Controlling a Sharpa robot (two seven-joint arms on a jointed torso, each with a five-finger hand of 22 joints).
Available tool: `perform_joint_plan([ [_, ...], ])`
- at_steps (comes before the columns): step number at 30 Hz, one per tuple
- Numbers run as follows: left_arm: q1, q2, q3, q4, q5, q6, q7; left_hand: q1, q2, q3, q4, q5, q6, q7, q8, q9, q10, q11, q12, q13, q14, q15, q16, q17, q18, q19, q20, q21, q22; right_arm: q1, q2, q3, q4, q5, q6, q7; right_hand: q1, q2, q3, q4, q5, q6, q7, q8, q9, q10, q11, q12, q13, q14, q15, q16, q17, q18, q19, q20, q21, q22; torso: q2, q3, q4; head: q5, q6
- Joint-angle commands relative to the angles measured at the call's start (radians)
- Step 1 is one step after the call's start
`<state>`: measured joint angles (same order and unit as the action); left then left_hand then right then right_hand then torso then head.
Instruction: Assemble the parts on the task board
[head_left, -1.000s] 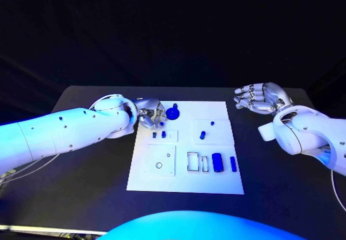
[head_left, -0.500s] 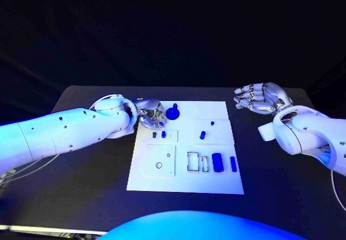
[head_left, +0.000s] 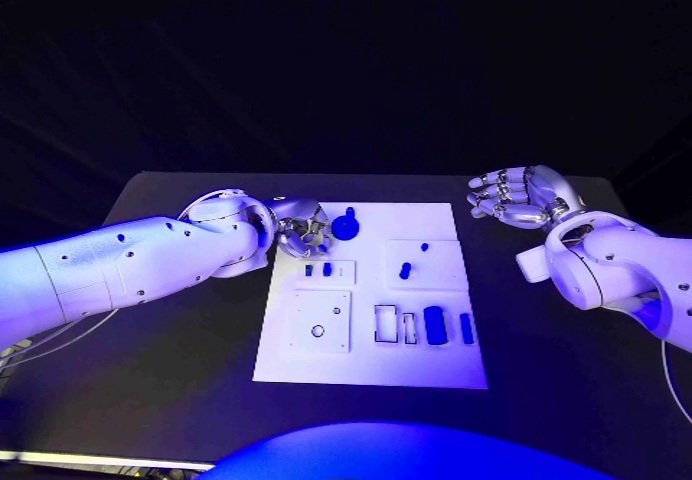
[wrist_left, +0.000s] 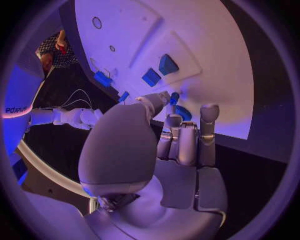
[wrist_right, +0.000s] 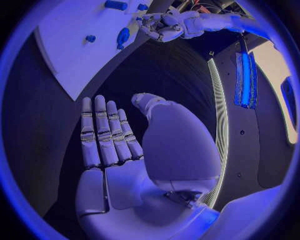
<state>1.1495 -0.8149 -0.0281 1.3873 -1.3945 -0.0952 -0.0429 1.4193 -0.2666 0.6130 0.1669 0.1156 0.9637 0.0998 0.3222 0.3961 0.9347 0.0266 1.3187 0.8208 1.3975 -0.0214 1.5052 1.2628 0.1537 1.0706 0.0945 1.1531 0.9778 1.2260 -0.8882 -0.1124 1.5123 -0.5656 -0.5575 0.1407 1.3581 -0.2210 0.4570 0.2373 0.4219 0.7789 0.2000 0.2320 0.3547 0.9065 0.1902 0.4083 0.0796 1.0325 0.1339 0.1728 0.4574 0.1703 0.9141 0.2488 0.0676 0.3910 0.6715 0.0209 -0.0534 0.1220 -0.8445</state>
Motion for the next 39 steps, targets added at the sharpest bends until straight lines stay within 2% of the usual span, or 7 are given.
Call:
perform_joint_plan([
  [1, 0.000, 0.000, 0.000, 0.001, 0.016, 0.009, 0.019, -0.004, -0.011, 0.003, 0.006, -0.001, -0.019, 0.004, -0.016, -0.005, -0.020, 0.002, -0.002, -0.012, 0.002, 0.000, 0.006, -0.003, -0.009, 0.003, -0.002, 0.004, 0.000, -0.001, 0.000, 0.000, 0.000, -0.005, 0.001, 0.009, -0.009, 0.001, -0.002, -0.007, 0.005, -0.010, 0.055, 0.003, -0.001, -0.007, -0.003, 0.002, -0.001, 0.007, 0.002, -0.004, -0.001, 0.012, -0.003, 0.001, -0.001, -0.001, 0.000, -0.0002, -0.0001, -0.001, 0.001],
  [8, 0.000, -0.001, 0.000, 0.000, 0.033, 0.016, 0.031, -0.039, -0.024, -0.056, 0.024, -0.003, -0.100, -0.005, -0.083, -0.025, -0.073, 0.001, -0.001, -0.048, -0.010, 0.001, 0.005, -0.014, -0.007, -0.012, 0.001, -0.007, -0.008, -0.001, 0.002, 0.000, -0.001, -0.005, 0.001, 0.010, -0.009, 0.001, -0.002, -0.007, 0.005, -0.010, 0.055, 0.003, -0.001, -0.007, -0.003, 0.002, -0.001, 0.007, 0.002, -0.004, -0.001, 0.012, -0.003, 0.001, -0.001, -0.001, 0.000, 0.0002, 0.0000, -0.003, 0.000],
  [19, 0.000, -0.008, 0.000, 0.004, 0.081, 0.009, 0.042, -0.034, -0.021, -0.102, 0.034, -0.002, -0.142, -0.014, -0.117, -0.037, -0.054, -0.004, 0.020, -0.021, -0.010, -0.002, 0.006, -0.011, -0.006, -0.013, 0.000, -0.010, -0.007, -0.002, 0.003, 0.000, -0.006, -0.006, 0.003, 0.010, -0.009, 0.001, 0.000, -0.010, 0.006, -0.008, 0.054, 0.007, -0.002, -0.006, -0.004, 0.007, -0.007, 0.011, 0.002, -0.008, -0.004, 0.012, -0.001, 0.001, -0.001, -0.010, 0.001, 0.0000, -0.0010, -0.002, 0.000],
  [24, 0.000, -0.026, 0.006, 0.013, 0.182, 0.008, 0.053, -0.026, -0.014, -0.106, 0.036, 0.001, -0.143, -0.010, -0.120, -0.038, -0.075, -0.003, 0.017, -0.040, -0.020, -0.003, 0.003, -0.026, -0.002, -0.028, 0.000, -0.023, -0.023, -0.003, 0.004, 0.000, -0.013, -0.048, 0.024, 0.006, 0.035, -0.008, 0.024, -0.056, -0.004, 0.018, 0.040, 0.022, -0.001, 0.017, -0.016, 0.017, -0.013, 0.028, -0.008, -0.011, -0.008, 0.014, 0.013, -0.007, 0.006, -0.024, -0.001, -0.0012, -0.0015, -0.003, 0.005],
  [30, 0.002, -0.060, 0.024, 0.004, 0.508, -0.022, 0.136, 0.028, 0.004, -0.036, 0.051, 0.005, -0.101, 0.045, -0.106, -0.035, -0.237, 0.038, -0.126, -0.225, -0.187, 0.034, -0.076, -0.249, 0.028, -0.173, 0.021, -0.161, -0.172, -0.003, 0.009, 0.001, -0.032, -0.219, 0.086, -0.015, 0.078, -0.004, 0.035, -0.140, -0.063, 0.090, 0.007, 0.030, -0.010, 0.111, -0.054, -0.020, -0.018, 0.187, -0.064, 0.046, 0.014, 0.012, 0.132, -0.069, 0.106, 0.031, -0.004, 0.0013, 0.0001, -0.001, 0.014],
  [35, 0.009, -0.088, 0.031, -0.007, 0.854, -0.027, 0.230, 0.028, 0.016, 0.015, 0.041, 0.007, -0.102, 0.063, -0.100, -0.033, -0.216, 0.060, -0.234, -0.318, -0.256, 0.048, -0.133, -0.361, 0.030, -0.170, 0.035, -0.188, -0.188, 0.000, 0.017, 0.001, -0.047, -0.400, 0.153, -0.046, 0.085, 0.014, -0.018, -0.198, -0.073, 0.153, -0.018, 0.013, -0.031, 0.202, -0.087, -0.091, -0.018, 0.367, -0.118, 0.146, 0.079, 0.005, 0.205, -0.138, 0.306, 0.200, -0.004, 0.0027, -0.0004, 0.000, 0.020],
  [39, 0.012, -0.111, 0.033, -0.009, 1.051, -0.032, 0.278, 0.021, 0.024, 0.022, 0.035, 0.007, -0.107, 0.067, -0.098, -0.032, -0.193, 0.064, -0.272, -0.355, -0.282, 0.052, -0.165, -0.413, 0.030, -0.167, 0.038, -0.203, -0.198, 0.003, 0.027, 0.001, -0.053, -0.561, 0.204, -0.077, 0.070, 0.015, -0.012, -0.227, -0.076, 0.195, -0.031, -0.021, -0.059, 0.267, -0.098, -0.179, -0.015, 0.427, -0.135, 0.255, 0.180, 0.004, 0.166, -0.159, 0.480, 0.371, -0.002, 0.0030, -0.0017, 0.000, 0.027],
])
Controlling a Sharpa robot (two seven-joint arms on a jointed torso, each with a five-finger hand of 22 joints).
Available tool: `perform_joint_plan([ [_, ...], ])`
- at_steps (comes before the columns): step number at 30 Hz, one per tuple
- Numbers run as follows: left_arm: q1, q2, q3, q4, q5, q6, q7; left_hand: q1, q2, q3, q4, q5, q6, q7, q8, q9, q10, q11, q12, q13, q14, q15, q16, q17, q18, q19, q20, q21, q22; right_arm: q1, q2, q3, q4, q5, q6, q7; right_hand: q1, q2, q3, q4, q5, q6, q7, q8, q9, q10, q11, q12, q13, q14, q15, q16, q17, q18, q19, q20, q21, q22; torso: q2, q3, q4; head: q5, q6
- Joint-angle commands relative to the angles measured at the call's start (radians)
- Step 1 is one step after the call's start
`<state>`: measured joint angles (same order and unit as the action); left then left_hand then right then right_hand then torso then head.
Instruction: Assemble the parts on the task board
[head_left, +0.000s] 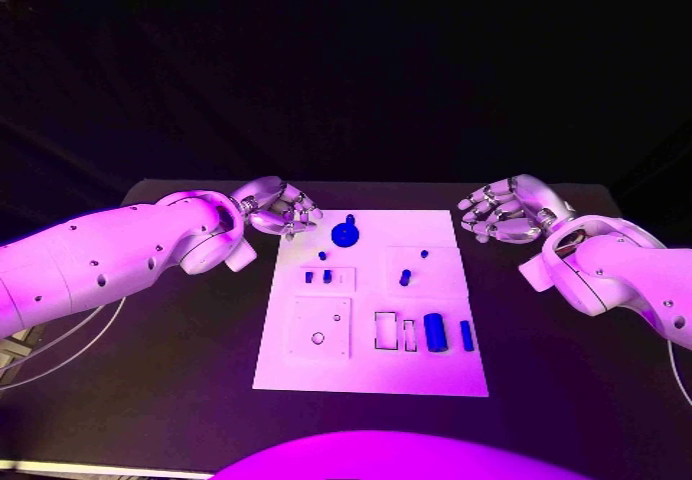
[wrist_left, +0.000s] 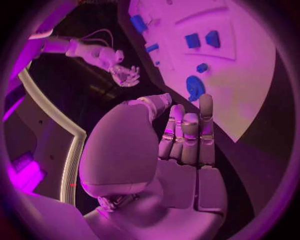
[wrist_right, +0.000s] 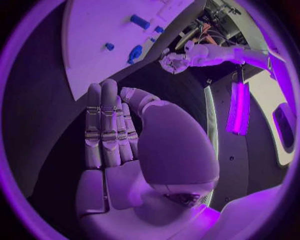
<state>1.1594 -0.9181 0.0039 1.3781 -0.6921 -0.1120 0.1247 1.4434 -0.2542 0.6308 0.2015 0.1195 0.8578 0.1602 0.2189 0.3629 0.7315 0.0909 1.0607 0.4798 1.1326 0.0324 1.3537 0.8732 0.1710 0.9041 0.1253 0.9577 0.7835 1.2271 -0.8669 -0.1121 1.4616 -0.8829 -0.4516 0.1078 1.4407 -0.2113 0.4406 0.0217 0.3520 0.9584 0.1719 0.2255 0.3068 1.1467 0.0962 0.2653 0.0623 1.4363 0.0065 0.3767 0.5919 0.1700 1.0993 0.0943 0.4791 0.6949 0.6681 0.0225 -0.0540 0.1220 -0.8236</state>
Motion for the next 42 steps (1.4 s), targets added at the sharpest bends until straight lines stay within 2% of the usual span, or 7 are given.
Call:
perform_joint_plan([
  [1, 0.003, -0.012, 0.002, 0.000, 0.378, -0.016, 0.117, -0.006, 0.013, 0.005, 0.001, 0.003, -0.001, 0.007, 0.005, 0.001, 0.011, 0.001, -0.022, -0.021, -0.024, -0.001, -0.021, -0.035, 0.013, 0.000, 0.008, -0.012, -0.006, 0.002, 0.008, 0.001, -0.003, -0.284, 0.108, -0.053, -0.018, 0.005, 0.011, -0.017, -0.006, 0.025, -0.004, -0.021, -0.016, 0.040, -0.007, -0.054, 0.003, 0.027, -0.011, 0.086, 0.075, 0.007, -0.026, -0.004, 0.100, 0.098, 0.002, 0.0010, -0.0009, -0.001, 0.007],
  [4, 0.004, -0.021, 0.002, 0.000, 0.427, -0.018, 0.128, -0.021, 0.017, 0.007, -0.002, 0.002, -0.004, 0.014, 0.009, 0.003, 0.014, 0.012, -0.102, -0.084, -0.102, 0.008, -0.102, -0.163, 0.013, -0.005, 0.015, -0.048, -0.030, 0.003, 0.015, 0.001, -0.002, -0.381, 0.128, -0.077, -0.029, 0.004, 0.023, -0.020, -0.006, 0.037, -0.009, -0.030, -0.021, 0.060, -0.013, -0.079, 0.005, 0.054, -0.014, 0.167, 0.130, 0.011, -0.016, -0.005, 0.146, 0.138, 0.002, 0.0015, -0.0005, -0.002, 0.009],
  [6, 0.004, -0.026, 0.002, 0.004, 0.448, -0.020, 0.134, -0.027, 0.018, 0.004, -0.004, 0.002, -0.004, 0.017, 0.011, 0.004, 0.015, 0.018, -0.141, -0.114, -0.152, 0.013, -0.157, -0.244, 0.013, -0.008, 0.020, -0.070, -0.045, 0.003, 0.021, 0.001, 0.001, -0.446, 0.137, -0.096, -0.044, -0.003, 0.040, -0.019, -0.008, 0.043, -0.012, -0.038, -0.023, 0.073, -0.014, -0.104, 0.007, 0.067, -0.014, 0.357, 0.270, 0.013, -0.004, -0.007, 0.178, 0.167, 0.002, 0.0016, -0.0010, -0.002, 0.010],
  [11, 0.004, -0.032, 0.002, 0.021, 0.469, -0.025, 0.151, -0.038, 0.020, -0.003, -0.002, 0.002, -0.005, 0.021, 0.012, 0.004, 0.015, 0.025, -0.188, -0.152, -0.159, 0.019, -0.193, -0.261, 0.013, -0.009, 0.025, -0.101, -0.066, 0.004, 0.037, 0.001, 0.011, -0.556, 0.146, -0.138, -0.066, -0.016, 0.062, -0.010, -0.016, 0.043, -0.012, -0.045, -0.022, 0.071, -0.013, -0.139, 0.007, 0.080, -0.011, 0.622, 0.466, -0.004, 0.056, 0.000, 0.286, 0.255, 0.003, 0.0000, -0.0017, -0.013, 0.016],
  [12, 0.004, -0.033, 0.002, 0.025, 0.472, -0.027, 0.155, -0.039, 0.021, -0.004, -0.002, 0.002, -0.005, 0.021, 0.013, 0.004, 0.015, 0.026, -0.196, -0.158, -0.160, 0.020, -0.199, -0.264, 0.013, -0.009, 0.026, -0.106, -0.070, 0.004, 0.041, 0.001, 0.014, -0.578, 0.147, -0.149, -0.070, -0.018, 0.066, -0.007, -0.019, 0.042, -0.013, -0.045, -0.021, 0.065, -0.011, -0.146, 0.006, 0.080, -0.010, 0.654, 0.489, -0.008, 0.068, 0.001, 0.308, 0.273, 0.003, -0.0001, -0.0013, -0.029, 0.021],
  [19, 0.003, -0.035, 0.002, 0.044, 0.487, -0.033, 0.173, -0.040, 0.022, -0.006, -0.003, 0.002, -0.004, 0.022, 0.014, 0.003, 0.017, 0.028, -0.211, -0.171, -0.162, 0.021, -0.212, -0.269, 0.013, -0.008, 0.027, -0.118, -0.078, 0.004, 0.072, 0.001, 0.022, -0.667, 0.160, -0.215, -0.100, -0.037, 0.064, 0.017, -0.091, 0.026, -0.016, -0.053, -0.018, 0.016, -0.003, -0.180, 0.003, 0.074, 0.000, 0.729, 0.536, -0.014, 0.082, 0.009, 0.331, 0.296, 0.003, -0.0005, -0.0008, -0.080, 0.031],
  [42, 0.002, -0.038, 0.002, 0.061, 0.509, -0.035, 0.183, -0.033, 0.022, -0.009, -0.017, 0.005, -0.008, 0.027, 0.015, 0.002, 0.006, 0.036, -0.256, -0.205, -0.161, 0.027, -0.229, -0.275, 0.013, 0.000, 0.030, -0.136, -0.091, -0.003, 0.185, -0.010, -0.055, -0.755, 0.252, -0.274, -0.087, -0.041, 0.064, 0.026, -0.089, 0.020, -0.015, -0.048, -0.009, -0.010, 0.000, -0.170, 0.006, 0.087, 0.003, 0.865, 0.637, -0.038, 0.160, 0.014, 0.457, 0.395, 0.004, -0.0030, 0.0008, -0.087, 0.024],
])
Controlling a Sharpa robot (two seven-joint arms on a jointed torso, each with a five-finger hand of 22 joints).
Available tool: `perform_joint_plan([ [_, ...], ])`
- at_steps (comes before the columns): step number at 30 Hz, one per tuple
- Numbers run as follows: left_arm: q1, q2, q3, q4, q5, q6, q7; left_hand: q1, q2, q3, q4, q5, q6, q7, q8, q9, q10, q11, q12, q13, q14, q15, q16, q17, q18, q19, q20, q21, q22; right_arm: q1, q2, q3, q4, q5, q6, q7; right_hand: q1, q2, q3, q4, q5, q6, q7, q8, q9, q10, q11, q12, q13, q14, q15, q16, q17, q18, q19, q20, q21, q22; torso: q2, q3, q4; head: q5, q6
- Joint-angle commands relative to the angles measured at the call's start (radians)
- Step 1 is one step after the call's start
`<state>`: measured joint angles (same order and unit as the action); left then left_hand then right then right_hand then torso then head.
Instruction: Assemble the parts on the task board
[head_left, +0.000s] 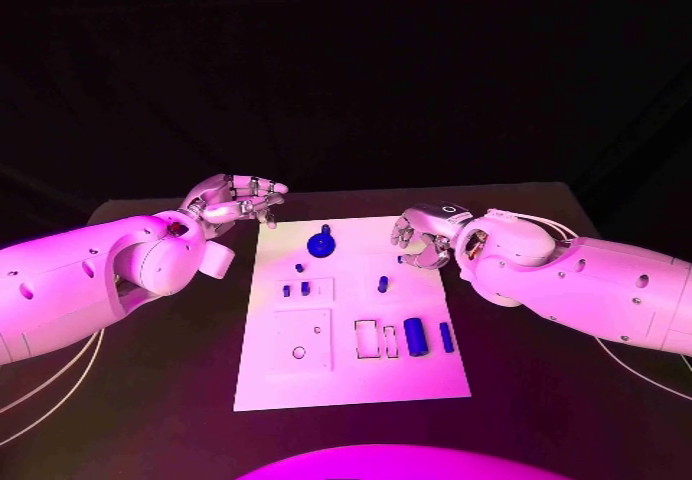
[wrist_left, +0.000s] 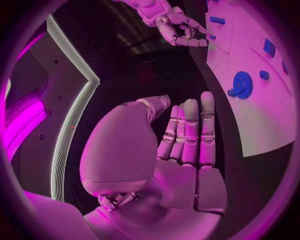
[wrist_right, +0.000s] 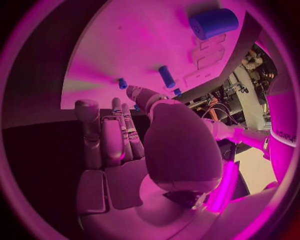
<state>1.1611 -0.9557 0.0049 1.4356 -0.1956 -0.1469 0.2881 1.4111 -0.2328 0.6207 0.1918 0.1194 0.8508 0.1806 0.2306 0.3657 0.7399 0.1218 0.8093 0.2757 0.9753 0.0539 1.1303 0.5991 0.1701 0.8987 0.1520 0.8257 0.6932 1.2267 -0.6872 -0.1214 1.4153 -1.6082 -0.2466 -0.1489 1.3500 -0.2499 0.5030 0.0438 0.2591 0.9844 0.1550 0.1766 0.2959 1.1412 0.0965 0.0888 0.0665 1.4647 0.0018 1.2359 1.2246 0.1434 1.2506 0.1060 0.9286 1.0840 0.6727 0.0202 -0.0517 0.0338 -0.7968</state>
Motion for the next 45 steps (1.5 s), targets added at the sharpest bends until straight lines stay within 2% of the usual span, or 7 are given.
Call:
perform_joint_plan([
  [1, 0.001, -0.001, 0.001, 0.004, 0.013, 0.000, 0.020, 0.000, 0.000, 0.000, -0.008, 0.005, -0.001, 0.007, 0.004, -0.001, -0.002, 0.005, -0.006, -0.002, -0.004, 0.005, -0.006, -0.001, 0.014, 0.006, 0.003, -0.004, -0.001, -0.003, 0.008, -0.001, -0.013, -0.030, 0.050, -0.017, 0.003, -0.003, 0.002, 0.004, 0.004, -0.006, 0.002, 0.001, 0.002, -0.004, 0.000, 0.006, 0.002, 0.059, 0.008, 0.006, 0.004, -0.011, 0.009, 0.002, 0.007, 0.006, 0.000, -0.0010, -0.0013, 0.001, -0.002],
  [17, 0.001, -0.001, 0.001, 0.006, 0.013, 0.000, 0.020, -0.001, -0.001, -0.001, -0.008, 0.004, -0.001, 0.007, 0.004, -0.001, -0.003, 0.006, -0.009, -0.004, -0.004, 0.006, -0.007, -0.001, 0.014, 0.006, 0.003, -0.005, -0.002, -0.024, 0.040, -0.004, -0.048, -0.028, 0.064, -0.009, 0.012, 0.006, 0.015, 0.008, 0.018, 0.010, -0.001, 0.014, 0.011, 0.014, -0.005, 0.026, 0.004, 0.058, 0.005, 0.040, 0.025, -0.016, 0.026, 0.002, 0.041, 0.034, -0.001, 0.0001, -0.0009, 0.005, -0.008],
  [20, 0.001, -0.001, 0.001, 0.006, 0.013, 0.001, 0.018, -0.002, 0.000, -0.002, -0.008, 0.004, -0.001, 0.008, 0.004, -0.001, -0.004, 0.007, -0.011, -0.005, -0.004, 0.006, -0.007, -0.001, 0.013, 0.006, 0.004, -0.005, -0.002, -0.029, 0.044, -0.004, -0.052, -0.017, 0.064, -0.004, 0.015, 0.017, 0.024, 0.010, 0.019, 0.027, -0.006, 0.026, 0.019, 0.033, -0.011, 0.039, 0.007, 0.057, 0.001, 0.054, 0.032, -0.017, 0.031, 0.000, 0.053, 0.046, -0.001, 0.0005, -0.0005, 0.005, -0.009],
  [25, 0.001, -0.001, 0.001, 0.007, 0.011, 0.006, 0.013, 0.001, 0.004, -0.004, -0.012, 0.004, -0.003, 0.008, 0.004, -0.002, 0.012, 0.005, -0.007, -0.007, 0.008, 0.005, 0.001, 0.003, 0.014, 0.015, 0.003, -0.002, -0.002, -0.038, 0.050, -0.005, -0.060, -0.002, 0.070, -0.006, 0.015, 0.049, 0.041, 0.022, -0.034, 0.050, -0.012, 0.046, 0.032, 0.070, -0.022, 0.061, 0.018, 0.060, -0.008, 0.085, 0.053, -0.025, 0.052, -0.007, 0.096, 0.081, -0.001, 0.0001, -0.0012, 0.005, -0.010],
  [31, 0.001, -0.001, 0.001, 0.009, 0.010, 0.006, 0.011, 0.001, 0.004, -0.005, -0.013, 0.004, -0.003, 0.007, 0.004, -0.002, 0.013, 0.004, -0.007, -0.007, 0.009, 0.005, 0.002, 0.003, 0.014, 0.016, 0.003, -0.001, -0.001, -0.046, 0.055, -0.006, -0.074, -0.007, 0.078, -0.016, 0.020, 0.055, 0.047, 0.020, -0.033, 0.054, -0.013, 0.050, 0.035, 0.072, -0.023, 0.061, 0.019, 0.060, -0.009, 0.087, 0.053, -0.025, 0.052, -0.008, 0.096, 0.083, 0.000, 0.0004, 0.0000, 0.003, -0.012],
  [38, 0.001, -0.002, 0.001, 0.008, 0.006, 0.007, 0.009, 0.001, 0.004, -0.005, -0.013, 0.004, -0.003, 0.007, 0.004, -0.002, 0.013, 0.004, -0.008, -0.007, 0.009, 0.005, 0.002, 0.004, 0.014, 0.016, 0.003, -0.001, -0.001, -0.053, 0.056, -0.006, -0.072, -0.043, 0.074, -0.035, 0.072, 0.080, 0.093, -0.027, -0.022, 0.082, -0.020, 0.076, 0.054, 0.109, -0.035, 0.074, 0.033, 0.058, -0.021, 0.100, 0.055, -0.031, 0.066, -0.021, 0.136, 0.118, -0.001, 0.0005, -0.0008, 0.002, -0.016],
  [45, 0.001, -0.002, 0.001, 0.008, 0.003, 0.008, 0.008, 0.001, 0.004, -0.005, -0.013, 0.004, -0.003, 0.007, 0.004, -0.002, 0.013, 0.004, -0.008, -0.007, 0.009, 0.005, 0.002, 0.004, 0.014, 0.016, 0.003, -0.001, -0.001, -0.057, 0.048, -0.006, -0.055, -0.079, 0.001, -0.054, 0.078, 0.081, 0.146, -0.064, -0.039, 0.097, -0.025, 0.088, 0.067, 0.139, -0.040, 0.073, 0.050, 0.053, -0.026, 0.092, 0.033, -0.047, 0.102, -0.030, 0.224, 0.189, -0.002, 0.0002, -0.0009, 0.001, -0.015],
])
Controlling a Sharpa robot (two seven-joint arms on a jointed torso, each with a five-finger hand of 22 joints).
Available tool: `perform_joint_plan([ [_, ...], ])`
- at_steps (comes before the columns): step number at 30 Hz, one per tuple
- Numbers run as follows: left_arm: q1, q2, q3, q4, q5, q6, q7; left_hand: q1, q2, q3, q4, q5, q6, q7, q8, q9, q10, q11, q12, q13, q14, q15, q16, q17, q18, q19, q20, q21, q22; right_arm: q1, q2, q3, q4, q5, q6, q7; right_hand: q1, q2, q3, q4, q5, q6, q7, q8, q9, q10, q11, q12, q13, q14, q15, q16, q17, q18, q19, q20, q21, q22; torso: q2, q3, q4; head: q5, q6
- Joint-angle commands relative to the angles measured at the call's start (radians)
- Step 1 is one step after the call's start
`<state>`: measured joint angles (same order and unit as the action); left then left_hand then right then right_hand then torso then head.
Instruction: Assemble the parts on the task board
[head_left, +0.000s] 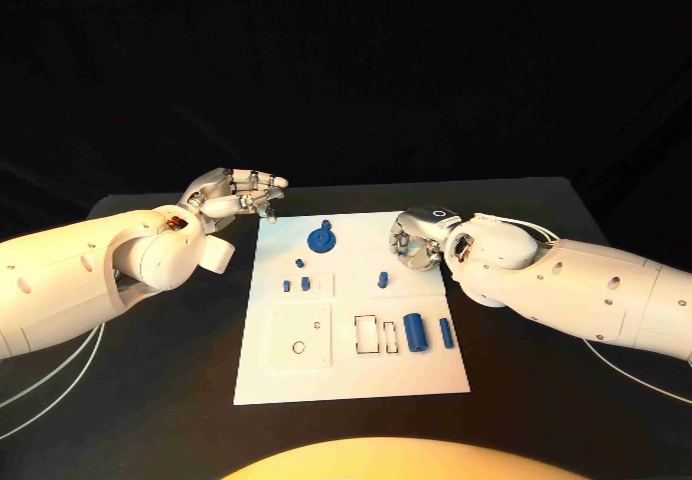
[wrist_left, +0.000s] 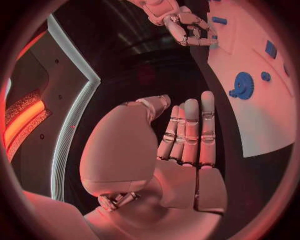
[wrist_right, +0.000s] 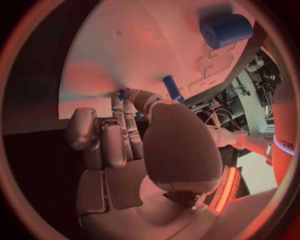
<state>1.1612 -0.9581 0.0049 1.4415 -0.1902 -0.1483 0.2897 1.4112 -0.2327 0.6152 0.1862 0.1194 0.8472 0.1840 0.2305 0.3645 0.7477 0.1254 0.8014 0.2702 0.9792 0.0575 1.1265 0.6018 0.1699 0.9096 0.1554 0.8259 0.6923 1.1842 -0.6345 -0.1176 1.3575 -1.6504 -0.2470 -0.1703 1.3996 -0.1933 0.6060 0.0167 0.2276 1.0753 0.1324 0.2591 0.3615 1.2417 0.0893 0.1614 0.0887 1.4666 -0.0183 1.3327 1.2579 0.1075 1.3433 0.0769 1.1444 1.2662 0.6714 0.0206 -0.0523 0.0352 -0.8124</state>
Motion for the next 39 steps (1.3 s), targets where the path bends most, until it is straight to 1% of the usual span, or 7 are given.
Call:
perform_joint_plan([
  [1, 0.001, 0.001, 0.001, 0.002, -0.003, 0.009, 0.006, 0.001, 0.003, 0.000, -0.007, 0.004, 0.000, 0.004, 0.004, -0.001, 0.005, 0.001, 0.000, -0.002, 0.005, 0.001, 0.006, 0.001, 0.015, 0.005, 0.000, -0.002, 0.000, -0.015, -0.007, -0.010, 0.007, -0.040, -0.011, -0.033, 0.027, 0.024, 0.049, -0.039, -0.011, 0.007, -0.002, 0.006, 0.003, 0.041, -0.033, 0.000, 0.030, 0.050, -0.007, -0.005, -0.003, -0.011, 0.010, -0.001, 0.012, 0.011, 0.000, -0.0001, -0.0004, -0.001, 0.001],
  [11, 0.001, 0.000, 0.001, 0.002, -0.007, 0.009, 0.006, 0.001, 0.003, 0.000, -0.007, 0.004, 0.000, 0.004, 0.004, -0.001, 0.005, 0.001, 0.000, -0.002, 0.005, 0.001, 0.006, 0.001, 0.015, 0.005, 0.000, -0.002, 0.000, -0.009, -0.037, -0.006, 0.053, -0.046, -0.085, -0.036, 0.021, 0.022, 0.073, -0.052, -0.035, 0.009, -0.003, 0.009, 0.009, 0.048, -0.034, -0.006, 0.037, 0.050, -0.008, 0.000, -0.004, -0.014, 0.015, -0.002, 0.032, 0.029, -0.001, -0.0019, -0.0005, -0.001, 0.002],
  [21, 0.001, 0.003, 0.001, 0.002, -0.028, 0.009, 0.003, 0.000, 0.004, -0.001, -0.008, 0.004, 0.001, 0.004, 0.004, -0.001, 0.004, 0.001, -0.003, -0.004, 0.005, 0.001, 0.007, 0.002, 0.014, 0.006, 0.000, -0.002, -0.001, 0.012, -0.062, 0.002, 0.097, -0.046, -0.112, -0.033, 0.020, 0.021, 0.078, -0.057, -0.040, 0.010, -0.003, 0.010, 0.011, 0.050, -0.034, -0.008, 0.039, 0.051, -0.008, 0.004, -0.002, -0.016, 0.019, -0.002, 0.041, 0.037, -0.002, -0.0019, -0.0004, -0.002, 0.007],
  [30, 0.001, 0.006, 0.001, 0.001, -0.032, 0.008, 0.004, 0.000, 0.004, -0.001, -0.008, 0.004, 0.001, 0.004, 0.004, -0.001, 0.004, 0.001, -0.003, -0.004, 0.005, 0.001, 0.007, 0.002, 0.014, 0.006, 0.000, -0.002, -0.001, 0.034, -0.110, 0.014, 0.204, -0.016, -0.135, -0.027, 0.019, 0.020, 0.080, -0.058, -0.042, 0.011, -0.003, 0.010, 0.011, 0.051, -0.034, -0.008, 0.040, 0.051, -0.008, 0.003, -0.004, -0.017, 0.021, -0.002, 0.046, 0.041, -0.001, -0.0008, -0.0021, 0.010, 0.009],
  [34, 0.001, 0.008, 0.001, 0.001, -0.032, 0.008, 0.005, 0.000, 0.004, -0.001, -0.008, 0.004, 0.000, 0.004, 0.004, -0.001, 0.003, 0.002, -0.004, -0.005, 0.005, 0.002, 0.006, 0.002, 0.014, 0.006, 0.000, -0.002, -0.001, 0.030, -0.120, 0.016, 0.261, 0.003, -0.155, -0.014, 0.019, 0.020, 0.080, -0.058, -0.042, 0.011, -0.003, 0.010, 0.012, 0.051, -0.034, -0.008, 0.040, 0.051, -0.008, 0.003, -0.003, -0.018, 0.022, -0.002, 0.048, 0.042, -0.001, 0.0005, -0.0024, 0.031, 0.011],
  [36, 0.000, 0.009, 0.001, 0.001, -0.032, 0.008, 0.006, 0.000, 0.004, -0.001, -0.008, 0.004, 0.000, 0.004, 0.004, -0.001, 0.003, 0.002, -0.004, -0.005, 0.005, 0.002, 0.006, 0.002, 0.014, 0.006, 0.000, -0.002, -0.001, 0.020, -0.120, 0.017, 0.295, 0.009, -0.161, -0.007, 0.019, 0.020, 0.080, -0.058, -0.042, 0.011, -0.003, 0.010, 0.012, 0.051, -0.034, -0.008, 0.040, 0.051, -0.008, 0.003, -0.004, -0.018, 0.022, -0.002, 0.049, 0.043, -0.001, 0.0009, -0.0034, 0.048, 0.015],
  [39, 0.000, 0.010, 0.001, 0.001, -0.030, 0.008, 0.007, 0.000, 0.004, -0.001, -0.008, 0.004, 0.000, 0.004, 0.004, -0.001, 0.003, 0.002, -0.004, -0.005, 0.005, 0.002, 0.006, 0.002, 0.014, 0.006, 0.000, -0.002, -0.001, 0.003, -0.115, 0.018, 0.333, 0.012, -0.167, 0.002, 0.019, 0.020, 0.080, -0.058, -0.042, 0.011, -0.003, 0.010, 0.012, 0.051, -0.034, -0.009, 0.040, 0.051, -0.008, 0.002, -0.005, -0.018, 0.023, -0.002, 0.049, 0.043, -0.002, 0.0016, -0.0043, 0.081, 0.018],
])
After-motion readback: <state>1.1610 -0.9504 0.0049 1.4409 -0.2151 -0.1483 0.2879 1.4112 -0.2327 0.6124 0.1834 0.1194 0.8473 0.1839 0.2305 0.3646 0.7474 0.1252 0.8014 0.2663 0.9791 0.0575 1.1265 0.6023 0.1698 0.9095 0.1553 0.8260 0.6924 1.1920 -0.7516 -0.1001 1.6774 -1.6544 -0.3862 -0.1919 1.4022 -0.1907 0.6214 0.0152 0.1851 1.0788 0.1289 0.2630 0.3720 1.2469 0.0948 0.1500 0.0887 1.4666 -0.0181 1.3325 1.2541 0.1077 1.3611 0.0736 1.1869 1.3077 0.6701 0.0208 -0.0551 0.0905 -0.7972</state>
